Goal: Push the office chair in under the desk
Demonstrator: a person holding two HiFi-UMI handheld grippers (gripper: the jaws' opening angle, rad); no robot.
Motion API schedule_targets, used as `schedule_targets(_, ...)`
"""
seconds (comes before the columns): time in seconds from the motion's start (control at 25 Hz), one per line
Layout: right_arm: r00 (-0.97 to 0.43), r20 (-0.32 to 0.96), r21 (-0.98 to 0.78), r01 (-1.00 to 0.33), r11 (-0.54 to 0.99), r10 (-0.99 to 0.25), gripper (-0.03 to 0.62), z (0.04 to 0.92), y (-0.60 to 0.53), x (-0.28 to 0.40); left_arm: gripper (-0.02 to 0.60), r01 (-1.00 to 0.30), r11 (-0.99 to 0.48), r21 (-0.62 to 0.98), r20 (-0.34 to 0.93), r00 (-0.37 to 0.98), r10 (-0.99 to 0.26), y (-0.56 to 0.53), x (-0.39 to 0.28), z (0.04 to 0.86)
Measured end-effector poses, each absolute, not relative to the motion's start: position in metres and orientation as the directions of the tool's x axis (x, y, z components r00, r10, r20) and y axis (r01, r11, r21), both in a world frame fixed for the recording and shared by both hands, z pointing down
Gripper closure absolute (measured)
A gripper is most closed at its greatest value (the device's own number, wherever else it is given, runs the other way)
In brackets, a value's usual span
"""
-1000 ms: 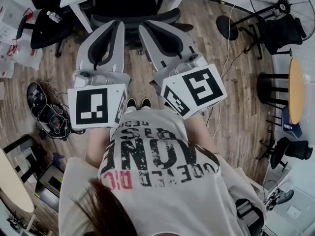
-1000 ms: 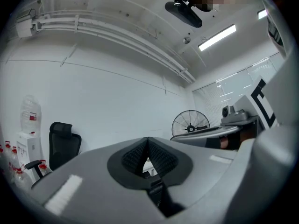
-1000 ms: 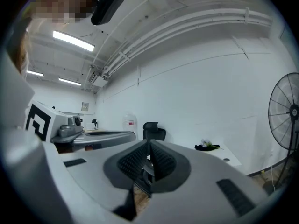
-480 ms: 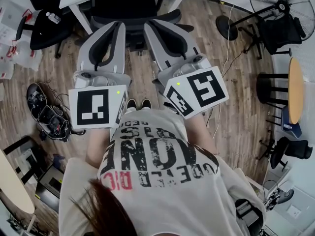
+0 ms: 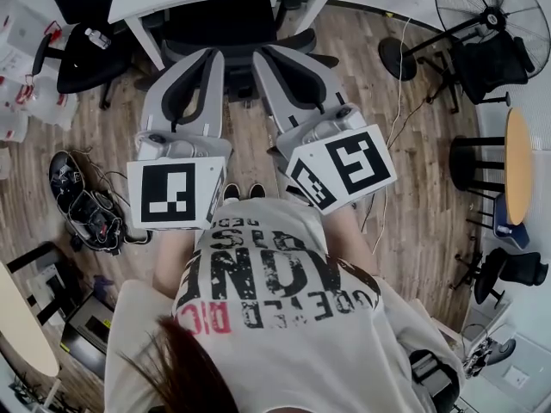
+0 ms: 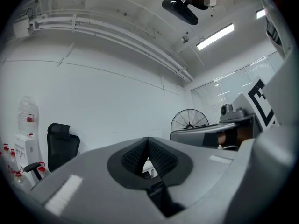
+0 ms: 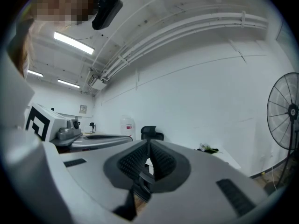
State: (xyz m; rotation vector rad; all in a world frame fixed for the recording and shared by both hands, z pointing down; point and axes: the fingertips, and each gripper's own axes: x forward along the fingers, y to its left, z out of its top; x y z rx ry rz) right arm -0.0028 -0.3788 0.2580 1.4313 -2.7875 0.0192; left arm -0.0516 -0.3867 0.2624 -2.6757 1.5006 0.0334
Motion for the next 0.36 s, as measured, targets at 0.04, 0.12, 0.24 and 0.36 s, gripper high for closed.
schedule_targets(0.04, -0.582, 0.011, -0.007, -0.813, 0.582, -0.813, 0.568, 0.2575, -0.3786, -0.002, 0.569, -0.853, -0.52, -0.056, -0.056, 0.522, -0.851, -0.3863, -0.0507, 0.2618)
schedule_targets(0.12, -0.583, 0.006, -0.006, -0.813, 0.583, -0.813, 0.568, 0.2565, -0.3787, -0.0008, 0.569, -0.853, -0.518, -0.062, -0.059, 0.521, -0.852, -0.3861, -0.0496, 0.2606)
schedule_targets(0.24, -0.584, 0.004, -0.007, -0.811, 0.584, -0.811, 0.568, 0.2565, -0.3805, 0.0007, 0.569, -0.856, -0.512, -0.064, -0.059, 0.516, -0.855, -0.388, -0.0495, 0.26)
schedule_targets(0.36, -0.585, 0.005, -0.009, -0.811, 0.585, -0.811, 0.568, 0.2571, -0.3836, 0.0028, 0.569, -0.858, -0.509, -0.063, -0.057, 0.512, -0.857, -0.3909, -0.0485, 0.2603)
